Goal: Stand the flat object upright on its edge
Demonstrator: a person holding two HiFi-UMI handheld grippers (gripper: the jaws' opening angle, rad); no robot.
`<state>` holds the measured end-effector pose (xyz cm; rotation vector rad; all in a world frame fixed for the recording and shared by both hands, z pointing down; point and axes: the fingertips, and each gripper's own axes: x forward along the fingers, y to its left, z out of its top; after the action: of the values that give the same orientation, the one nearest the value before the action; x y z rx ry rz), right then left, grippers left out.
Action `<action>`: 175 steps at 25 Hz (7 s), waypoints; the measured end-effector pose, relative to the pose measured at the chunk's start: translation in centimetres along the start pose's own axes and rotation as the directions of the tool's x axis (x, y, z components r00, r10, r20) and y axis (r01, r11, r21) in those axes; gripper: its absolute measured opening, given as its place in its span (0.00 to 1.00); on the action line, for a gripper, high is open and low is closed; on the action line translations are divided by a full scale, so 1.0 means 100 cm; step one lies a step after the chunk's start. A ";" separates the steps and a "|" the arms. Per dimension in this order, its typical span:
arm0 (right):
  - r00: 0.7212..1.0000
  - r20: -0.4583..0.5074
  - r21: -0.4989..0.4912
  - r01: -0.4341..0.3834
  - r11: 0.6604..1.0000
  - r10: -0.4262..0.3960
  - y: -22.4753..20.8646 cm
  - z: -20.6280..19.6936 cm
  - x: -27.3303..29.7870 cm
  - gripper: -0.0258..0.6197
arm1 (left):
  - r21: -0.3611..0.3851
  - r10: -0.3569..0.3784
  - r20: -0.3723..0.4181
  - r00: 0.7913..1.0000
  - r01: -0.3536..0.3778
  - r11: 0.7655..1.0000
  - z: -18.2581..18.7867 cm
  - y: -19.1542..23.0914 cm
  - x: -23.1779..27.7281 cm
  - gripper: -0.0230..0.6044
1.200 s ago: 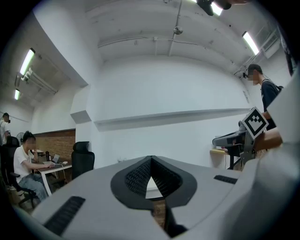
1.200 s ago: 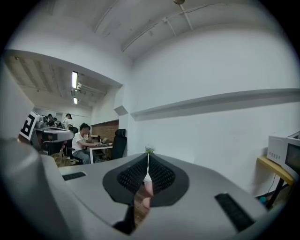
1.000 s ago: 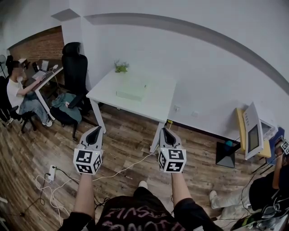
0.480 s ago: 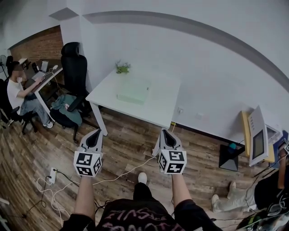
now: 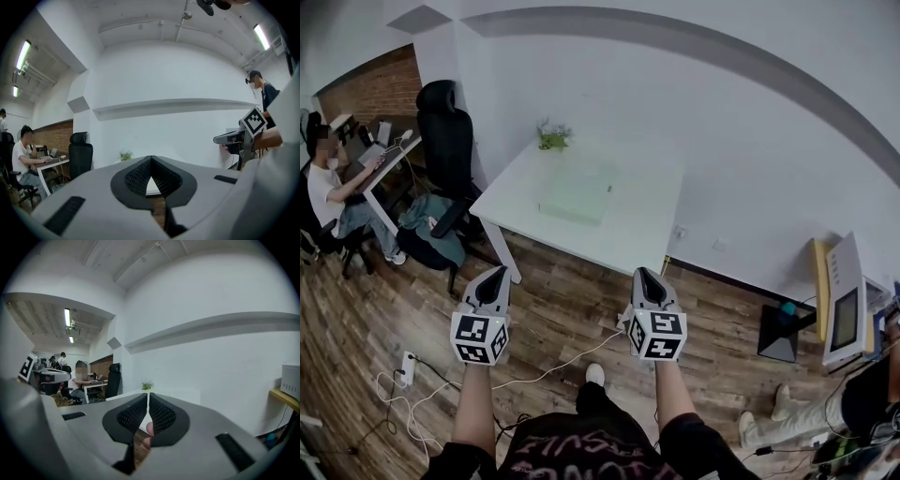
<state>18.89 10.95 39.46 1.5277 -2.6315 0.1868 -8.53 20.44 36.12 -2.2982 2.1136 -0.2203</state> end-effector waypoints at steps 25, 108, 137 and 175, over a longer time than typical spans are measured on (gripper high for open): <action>0.995 -0.038 0.028 -0.096 0.995 0.097 -0.083 0.021 0.191 0.08 | -0.002 0.084 -0.045 0.995 -0.084 0.996 0.018 0.029 0.193 0.06; 0.838 -0.546 0.351 0.218 0.911 0.010 -0.091 -0.150 0.465 0.40 | -0.284 -0.496 -0.490 0.717 0.406 0.869 -0.185 0.125 0.574 0.30; 0.773 -0.612 0.476 0.191 0.858 0.167 -0.082 -0.174 0.476 0.41 | -0.481 -0.599 -0.552 0.579 0.366 0.797 -0.223 0.112 0.578 0.47; 0.878 -0.476 0.263 0.187 0.946 -0.041 -0.086 -0.117 0.483 0.41 | -0.250 -0.624 -0.264 0.735 0.573 0.780 -0.146 0.116 0.590 0.46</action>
<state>2.67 -32.88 58.38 1.4794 -2.1921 0.8682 -17.00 -37.83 55.04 -3.1800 1.4199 -0.4994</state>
